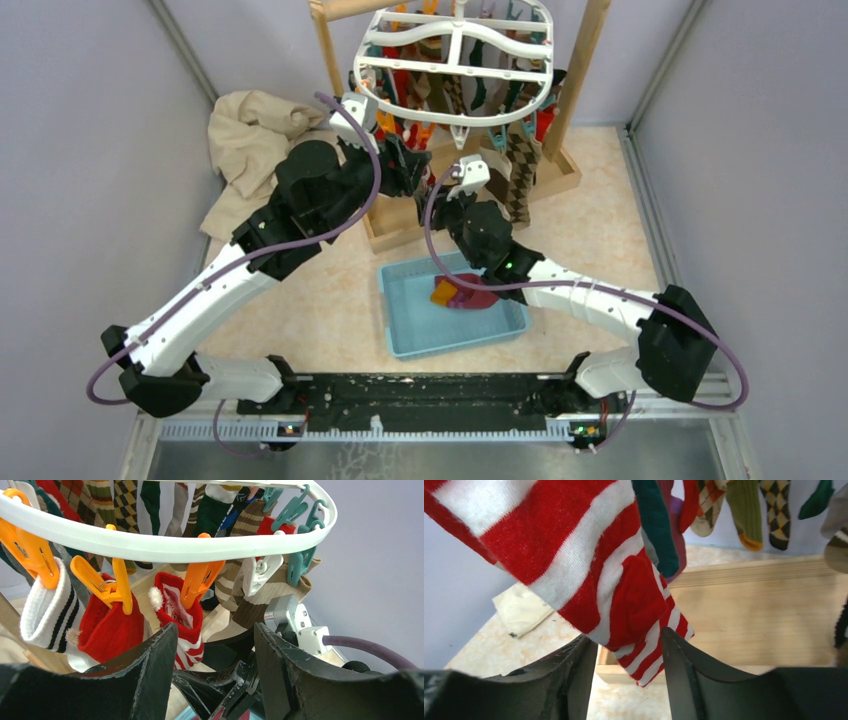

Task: Remove the socks clipped to the hanger
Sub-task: Remove the sock from the hanger.

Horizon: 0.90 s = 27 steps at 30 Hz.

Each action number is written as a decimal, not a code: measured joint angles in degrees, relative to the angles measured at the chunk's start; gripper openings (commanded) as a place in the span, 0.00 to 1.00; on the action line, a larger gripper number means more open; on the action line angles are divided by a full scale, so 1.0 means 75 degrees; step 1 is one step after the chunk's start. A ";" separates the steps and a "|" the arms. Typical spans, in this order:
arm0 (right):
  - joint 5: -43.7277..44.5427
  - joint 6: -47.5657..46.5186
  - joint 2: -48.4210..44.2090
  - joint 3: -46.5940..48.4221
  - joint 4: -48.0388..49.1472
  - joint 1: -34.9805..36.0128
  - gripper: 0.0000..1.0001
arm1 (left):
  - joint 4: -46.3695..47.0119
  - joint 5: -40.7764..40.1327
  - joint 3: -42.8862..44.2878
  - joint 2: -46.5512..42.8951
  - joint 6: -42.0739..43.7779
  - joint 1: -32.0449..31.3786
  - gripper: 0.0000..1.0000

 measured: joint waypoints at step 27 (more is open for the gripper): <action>0.0851 -0.0361 0.0481 0.0548 -0.0166 0.0000 0.00 | -0.0055 0.0079 0.0134 0.0265 0.0003 0.0000 0.69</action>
